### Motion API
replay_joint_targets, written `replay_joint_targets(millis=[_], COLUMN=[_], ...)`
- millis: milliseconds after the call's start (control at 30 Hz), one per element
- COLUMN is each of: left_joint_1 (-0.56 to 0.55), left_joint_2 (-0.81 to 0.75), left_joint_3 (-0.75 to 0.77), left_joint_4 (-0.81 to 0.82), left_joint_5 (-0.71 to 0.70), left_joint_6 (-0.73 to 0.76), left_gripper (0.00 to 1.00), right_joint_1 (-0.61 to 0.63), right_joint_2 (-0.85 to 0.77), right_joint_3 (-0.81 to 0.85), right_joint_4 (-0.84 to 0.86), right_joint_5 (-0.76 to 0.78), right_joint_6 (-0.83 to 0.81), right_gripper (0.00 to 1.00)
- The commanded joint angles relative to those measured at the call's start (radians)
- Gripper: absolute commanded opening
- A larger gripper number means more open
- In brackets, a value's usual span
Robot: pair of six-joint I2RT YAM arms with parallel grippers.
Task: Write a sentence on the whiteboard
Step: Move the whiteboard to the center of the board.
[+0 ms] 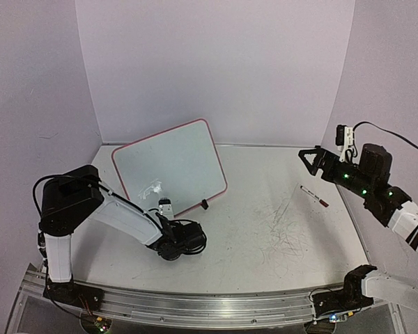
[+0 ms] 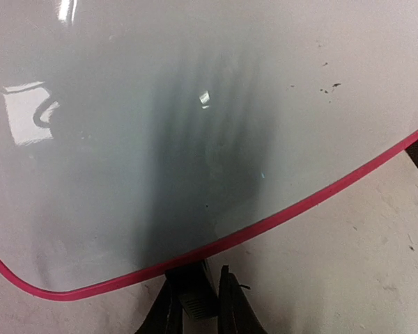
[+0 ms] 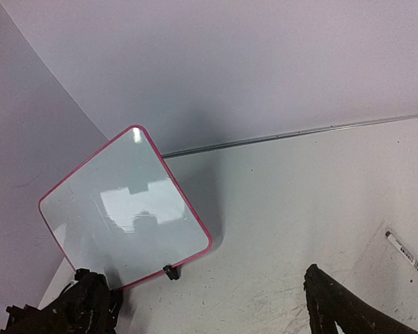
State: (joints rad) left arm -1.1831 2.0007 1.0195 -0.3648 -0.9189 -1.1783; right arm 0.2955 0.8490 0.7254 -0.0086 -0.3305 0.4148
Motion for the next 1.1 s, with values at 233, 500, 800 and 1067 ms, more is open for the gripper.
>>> replay_joint_targets(millis=[233, 500, 800, 1067], left_joint_1=[-0.18, -0.217, -0.234, -0.262], left_joint_2=[0.069, 0.099, 0.159, 0.188], left_joint_3=[0.11, 0.171, 0.287, 0.316], left_joint_4=[0.009, 0.009, 0.007, 0.007], left_joint_5=[0.115, 0.124, 0.095, 0.117], left_joint_6=[0.235, 0.235, 0.251, 0.231], left_gripper=[0.0, 0.0, 0.0, 0.0], right_joint_1=[0.004, 0.004, 0.004, 0.003], right_joint_2=[-0.023, -0.039, -0.027, -0.032], right_joint_3=[0.0, -0.012, 0.006, -0.011], right_joint_4=[0.03, 0.022, 0.022, 0.018], right_joint_5=[0.024, 0.044, 0.024, 0.031], right_joint_6=[-0.017, -0.027, -0.025, -0.022], right_gripper=[0.98, 0.98, 0.98, 0.98])
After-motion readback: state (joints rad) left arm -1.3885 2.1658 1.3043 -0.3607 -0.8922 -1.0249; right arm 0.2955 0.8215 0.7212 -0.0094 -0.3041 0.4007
